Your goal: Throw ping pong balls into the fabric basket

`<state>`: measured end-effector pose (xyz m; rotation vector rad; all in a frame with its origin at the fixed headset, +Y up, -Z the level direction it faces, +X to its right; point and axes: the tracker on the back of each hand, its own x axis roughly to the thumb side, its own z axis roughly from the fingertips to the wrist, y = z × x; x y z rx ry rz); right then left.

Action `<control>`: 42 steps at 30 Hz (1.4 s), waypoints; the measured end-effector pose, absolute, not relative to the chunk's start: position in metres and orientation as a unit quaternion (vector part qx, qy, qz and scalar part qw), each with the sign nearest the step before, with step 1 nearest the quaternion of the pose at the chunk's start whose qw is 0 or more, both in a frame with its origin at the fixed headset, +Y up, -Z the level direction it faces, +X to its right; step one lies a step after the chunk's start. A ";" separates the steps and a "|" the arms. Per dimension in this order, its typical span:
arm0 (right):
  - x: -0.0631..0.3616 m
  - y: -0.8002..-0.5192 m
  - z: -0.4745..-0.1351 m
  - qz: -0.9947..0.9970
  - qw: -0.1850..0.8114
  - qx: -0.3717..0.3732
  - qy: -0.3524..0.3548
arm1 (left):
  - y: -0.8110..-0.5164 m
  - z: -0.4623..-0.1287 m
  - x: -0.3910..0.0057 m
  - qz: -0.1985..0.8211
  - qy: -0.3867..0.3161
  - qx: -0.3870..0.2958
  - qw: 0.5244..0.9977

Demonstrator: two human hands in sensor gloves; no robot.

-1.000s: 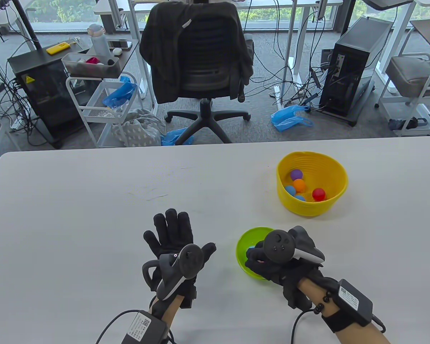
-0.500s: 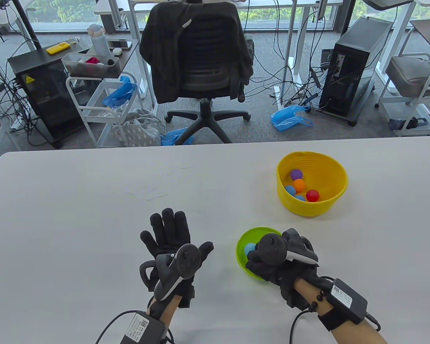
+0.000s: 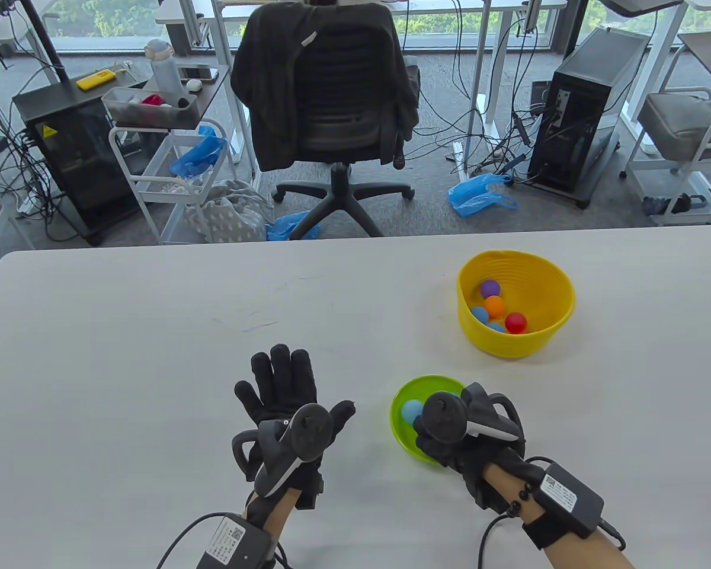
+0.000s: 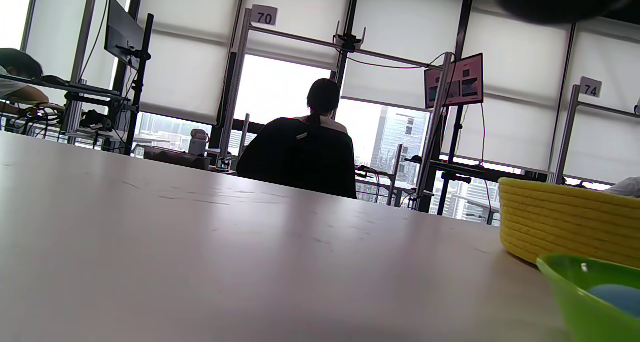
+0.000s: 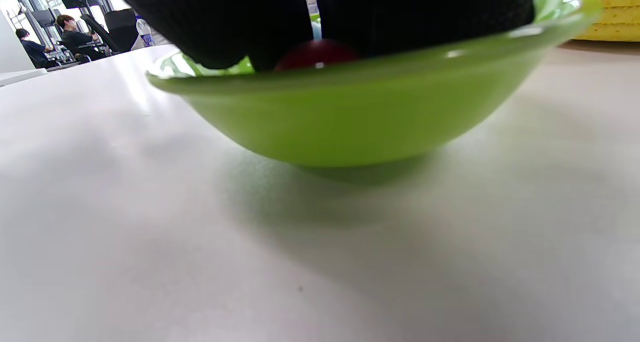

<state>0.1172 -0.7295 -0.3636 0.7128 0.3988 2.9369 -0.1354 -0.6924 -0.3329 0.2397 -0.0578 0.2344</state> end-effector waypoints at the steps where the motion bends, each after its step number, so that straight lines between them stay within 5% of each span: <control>1: 0.117 -0.730 -0.364 0.963 0.043 0.233 0.130 | -0.692 -0.333 -0.135 0.117 -0.030 0.120 0.985; 14: 0.133 -0.707 -0.355 0.962 0.084 0.254 0.062 | -0.695 -0.334 -0.133 0.119 -0.030 0.108 0.987; 28: 0.195 -0.673 -0.358 0.905 0.340 0.249 -0.058 | -0.694 -0.333 -0.131 0.108 -0.026 0.108 0.988; 42: 0.260 -0.690 -0.397 0.791 0.602 0.074 -0.078 | -0.692 -0.331 -0.135 0.107 -0.011 0.112 0.988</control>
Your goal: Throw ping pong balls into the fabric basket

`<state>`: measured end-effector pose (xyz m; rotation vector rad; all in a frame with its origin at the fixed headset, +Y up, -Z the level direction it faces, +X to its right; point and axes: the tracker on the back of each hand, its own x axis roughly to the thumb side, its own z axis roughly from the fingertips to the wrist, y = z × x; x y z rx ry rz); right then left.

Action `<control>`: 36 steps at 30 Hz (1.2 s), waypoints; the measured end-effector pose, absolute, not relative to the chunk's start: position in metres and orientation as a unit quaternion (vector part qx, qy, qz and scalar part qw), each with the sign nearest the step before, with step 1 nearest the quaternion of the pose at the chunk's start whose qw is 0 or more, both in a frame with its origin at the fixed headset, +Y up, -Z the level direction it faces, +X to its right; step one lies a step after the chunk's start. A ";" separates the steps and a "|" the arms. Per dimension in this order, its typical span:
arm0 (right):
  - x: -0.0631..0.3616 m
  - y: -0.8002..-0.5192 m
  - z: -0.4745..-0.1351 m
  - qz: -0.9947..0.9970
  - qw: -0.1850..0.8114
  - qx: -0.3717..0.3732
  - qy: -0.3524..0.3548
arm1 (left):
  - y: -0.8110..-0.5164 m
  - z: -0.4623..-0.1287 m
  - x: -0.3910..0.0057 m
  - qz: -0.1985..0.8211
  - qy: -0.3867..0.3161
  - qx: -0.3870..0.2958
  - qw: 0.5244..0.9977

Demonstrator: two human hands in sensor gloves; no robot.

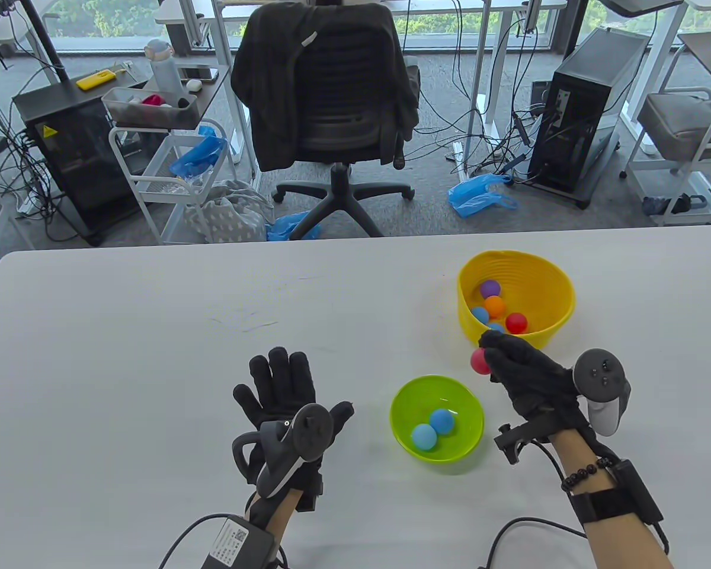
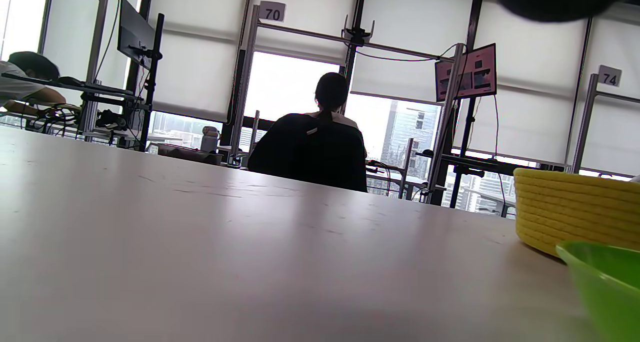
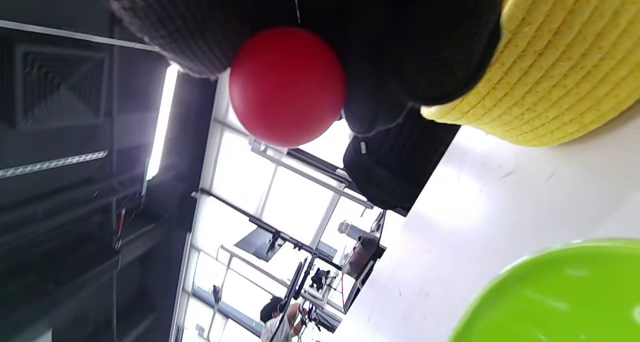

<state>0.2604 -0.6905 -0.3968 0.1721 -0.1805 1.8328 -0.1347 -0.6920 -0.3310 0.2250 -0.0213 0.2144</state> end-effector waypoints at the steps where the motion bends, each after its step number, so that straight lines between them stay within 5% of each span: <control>1: 0.264 -0.691 -0.400 0.785 0.611 0.064 -0.077 | -0.692 -0.331 -0.135 0.107 -0.009 0.113 0.988; 7: 0.287 -0.698 -0.420 0.750 0.658 -0.019 -0.063 | -0.694 -0.333 -0.138 0.108 0.000 0.106 0.988; 11: 0.294 -0.706 -0.428 0.707 0.707 0.001 -0.019 | -0.696 -0.334 -0.139 0.106 0.003 0.102 0.989; 20: 0.305 -0.692 -0.417 0.695 0.716 0.013 -0.059 | -0.698 -0.334 -0.137 0.109 0.001 0.096 0.989; 36: 0.225 -0.645 -0.375 0.869 0.456 0.155 -0.117 | -0.699 -0.335 -0.134 0.122 -0.012 0.089 0.988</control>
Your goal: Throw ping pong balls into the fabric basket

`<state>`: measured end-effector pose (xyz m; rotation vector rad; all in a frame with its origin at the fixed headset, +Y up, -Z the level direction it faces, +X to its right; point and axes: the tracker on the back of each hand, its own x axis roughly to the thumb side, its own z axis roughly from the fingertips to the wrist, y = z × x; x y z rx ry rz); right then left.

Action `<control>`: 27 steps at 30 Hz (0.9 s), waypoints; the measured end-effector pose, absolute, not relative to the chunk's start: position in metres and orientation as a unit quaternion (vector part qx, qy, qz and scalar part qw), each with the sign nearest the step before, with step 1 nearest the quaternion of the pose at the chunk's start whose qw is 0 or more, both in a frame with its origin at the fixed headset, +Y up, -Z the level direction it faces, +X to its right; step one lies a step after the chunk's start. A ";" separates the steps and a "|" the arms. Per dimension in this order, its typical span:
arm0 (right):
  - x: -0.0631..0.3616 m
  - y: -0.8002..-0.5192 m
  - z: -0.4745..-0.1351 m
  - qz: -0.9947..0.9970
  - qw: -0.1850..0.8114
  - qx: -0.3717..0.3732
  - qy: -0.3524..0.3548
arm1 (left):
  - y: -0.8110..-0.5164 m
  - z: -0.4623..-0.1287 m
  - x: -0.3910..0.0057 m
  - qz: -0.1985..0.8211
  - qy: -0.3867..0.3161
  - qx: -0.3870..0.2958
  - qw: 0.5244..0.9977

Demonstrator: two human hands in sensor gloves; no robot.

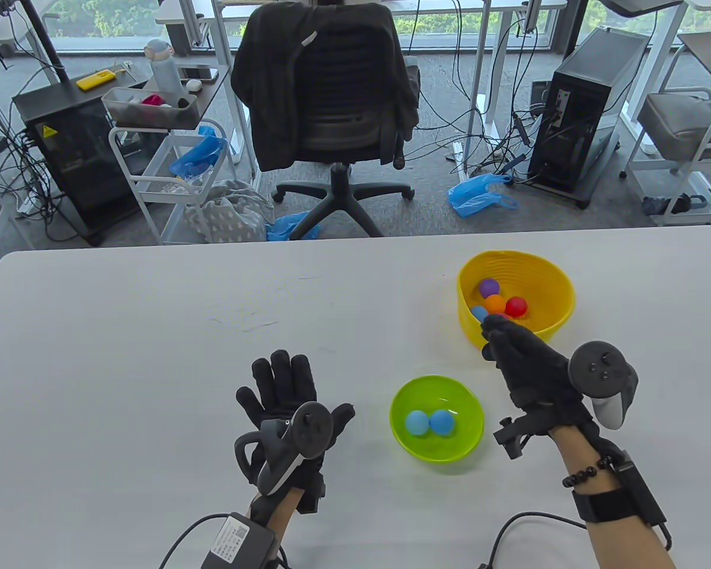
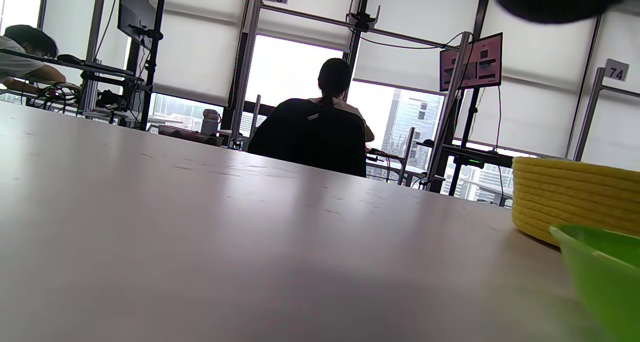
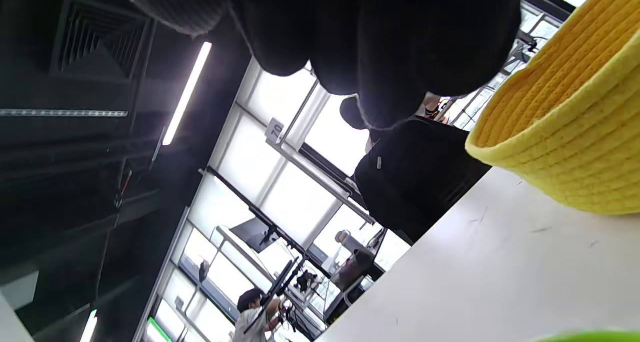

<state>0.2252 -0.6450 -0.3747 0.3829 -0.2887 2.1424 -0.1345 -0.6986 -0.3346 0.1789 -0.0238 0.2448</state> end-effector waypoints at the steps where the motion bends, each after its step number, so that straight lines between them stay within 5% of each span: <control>1: 0.219 -0.645 -0.373 0.875 0.439 0.166 -0.115 | -0.699 -0.335 -0.134 0.122 -0.013 0.089 0.988; 14: 0.154 -0.680 -0.358 0.942 0.170 0.285 0.059 | -0.699 -0.334 -0.133 0.123 -0.017 0.097 0.987; 27: 0.143 -0.715 -0.360 0.947 0.109 0.281 0.114 | -0.700 -0.333 -0.129 0.122 -0.022 0.104 0.987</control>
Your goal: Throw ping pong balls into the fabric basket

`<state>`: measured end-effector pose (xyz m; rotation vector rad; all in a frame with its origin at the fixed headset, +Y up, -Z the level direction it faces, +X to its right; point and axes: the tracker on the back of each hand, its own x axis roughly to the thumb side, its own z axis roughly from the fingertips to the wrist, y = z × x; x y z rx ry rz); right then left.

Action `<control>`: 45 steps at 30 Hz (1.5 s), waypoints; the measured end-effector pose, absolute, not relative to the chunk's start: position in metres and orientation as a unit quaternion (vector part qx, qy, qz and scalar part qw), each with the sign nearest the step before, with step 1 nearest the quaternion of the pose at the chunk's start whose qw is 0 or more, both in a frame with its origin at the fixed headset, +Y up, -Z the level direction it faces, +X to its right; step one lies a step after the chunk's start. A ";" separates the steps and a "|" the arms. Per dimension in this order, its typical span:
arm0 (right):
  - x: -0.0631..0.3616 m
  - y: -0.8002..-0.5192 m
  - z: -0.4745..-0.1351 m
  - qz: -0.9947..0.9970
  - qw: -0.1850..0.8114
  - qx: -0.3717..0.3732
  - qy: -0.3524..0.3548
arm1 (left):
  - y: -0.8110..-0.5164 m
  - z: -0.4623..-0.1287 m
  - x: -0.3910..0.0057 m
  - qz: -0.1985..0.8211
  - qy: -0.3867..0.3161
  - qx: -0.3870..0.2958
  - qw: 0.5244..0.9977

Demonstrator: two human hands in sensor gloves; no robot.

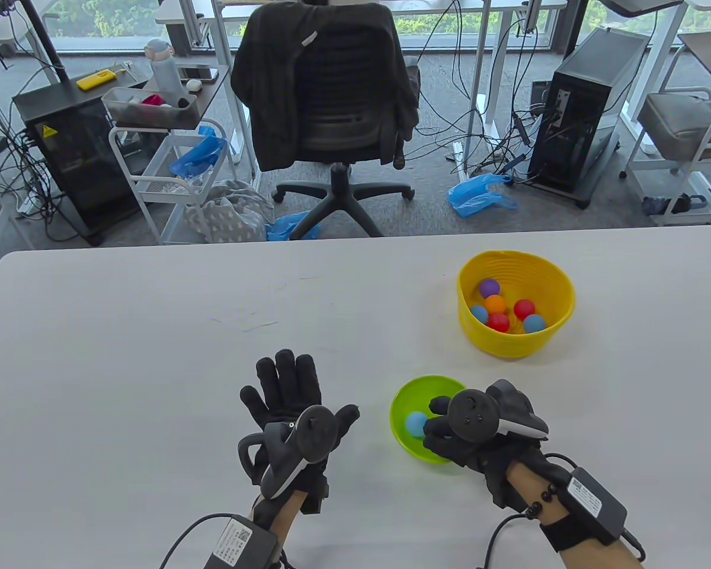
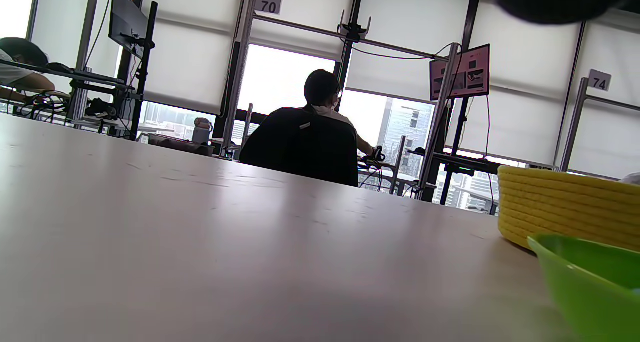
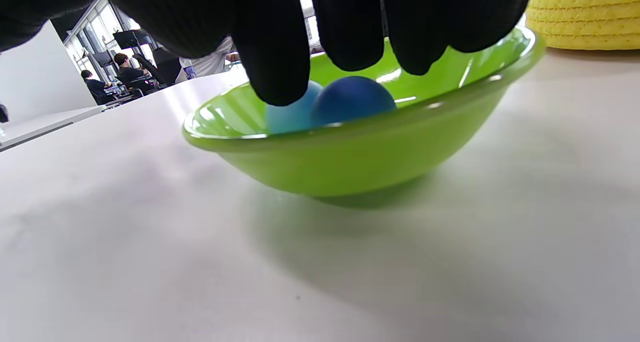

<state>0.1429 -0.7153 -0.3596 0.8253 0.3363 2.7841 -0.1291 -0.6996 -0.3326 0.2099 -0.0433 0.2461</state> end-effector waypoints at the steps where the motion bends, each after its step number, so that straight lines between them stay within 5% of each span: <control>1: 0.142 -0.717 -0.360 0.947 0.110 0.279 0.114 | -0.700 -0.333 -0.129 0.122 -0.021 0.105 0.987; 19: 0.127 -0.739 -0.365 0.949 0.071 0.265 0.154 | -0.700 -0.333 -0.129 0.128 -0.022 0.103 0.986; 30: 0.137 -0.727 -0.365 0.953 0.096 0.261 0.118 | -0.699 -0.333 -0.131 0.131 -0.020 0.104 0.986; 45: 0.188 -0.694 -0.368 0.918 0.295 0.265 0.038 | -0.697 -0.332 -0.132 0.134 -0.017 0.107 0.985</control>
